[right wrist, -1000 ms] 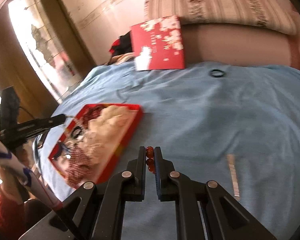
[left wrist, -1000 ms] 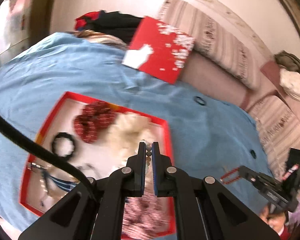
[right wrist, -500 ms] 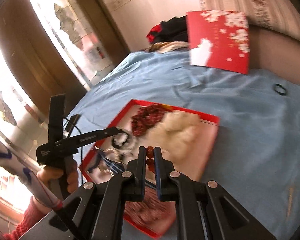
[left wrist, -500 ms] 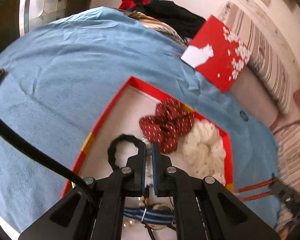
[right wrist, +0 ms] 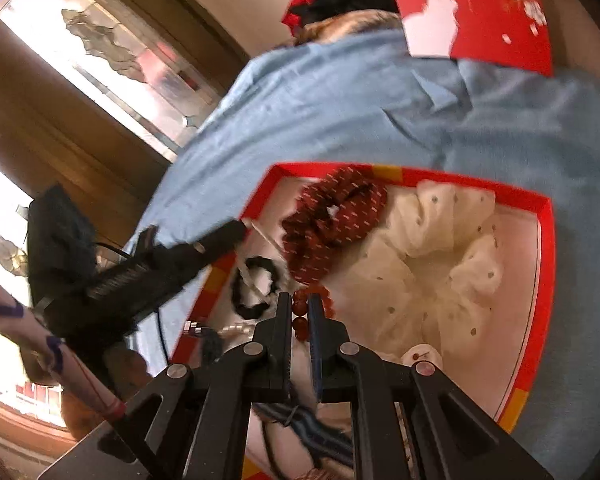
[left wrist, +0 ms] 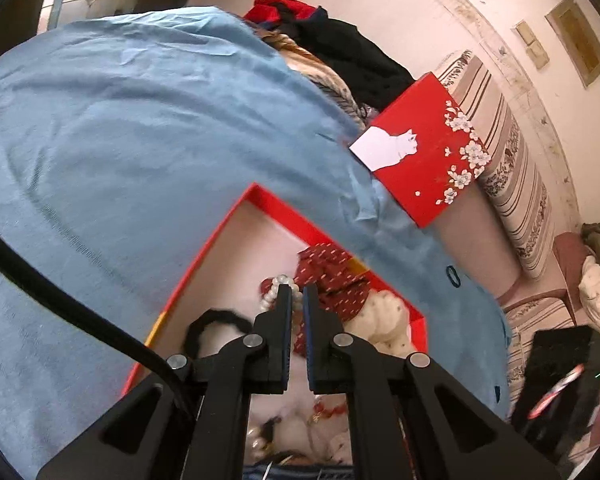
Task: Organize jewelry
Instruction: 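Carry both bracelets into the red box while the left tool releases the pearl bracelet, then open the right tool to drop the red bead bracelet in the box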
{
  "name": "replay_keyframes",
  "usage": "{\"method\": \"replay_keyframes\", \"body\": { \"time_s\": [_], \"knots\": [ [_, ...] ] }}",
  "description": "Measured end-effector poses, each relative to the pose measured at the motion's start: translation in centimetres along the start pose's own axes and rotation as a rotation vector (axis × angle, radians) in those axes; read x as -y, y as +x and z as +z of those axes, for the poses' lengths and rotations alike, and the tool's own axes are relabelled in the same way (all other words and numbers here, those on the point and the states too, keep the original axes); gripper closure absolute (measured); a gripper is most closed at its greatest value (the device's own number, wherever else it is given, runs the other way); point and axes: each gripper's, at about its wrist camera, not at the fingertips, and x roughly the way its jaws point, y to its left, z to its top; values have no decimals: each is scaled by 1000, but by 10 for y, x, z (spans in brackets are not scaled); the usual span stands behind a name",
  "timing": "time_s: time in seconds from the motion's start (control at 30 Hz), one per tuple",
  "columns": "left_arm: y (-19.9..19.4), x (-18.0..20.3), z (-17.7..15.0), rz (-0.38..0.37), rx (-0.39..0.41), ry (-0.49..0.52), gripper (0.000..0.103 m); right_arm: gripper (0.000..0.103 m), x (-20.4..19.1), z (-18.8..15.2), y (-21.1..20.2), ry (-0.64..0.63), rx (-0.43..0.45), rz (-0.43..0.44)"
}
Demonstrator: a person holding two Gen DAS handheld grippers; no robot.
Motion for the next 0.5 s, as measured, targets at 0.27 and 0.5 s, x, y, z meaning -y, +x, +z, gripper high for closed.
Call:
{"method": "replay_keyframes", "body": {
  "time_s": [0.27, 0.5],
  "knots": [
    [19, 8, 8, 86, -9, 9, 97, 94, 13, 2, 5, -19, -1, -95],
    [-3, 15, 4, 186, 68, 84, 54, 72, 11, -2, -13, -15, 35, -93]
  ]
}}
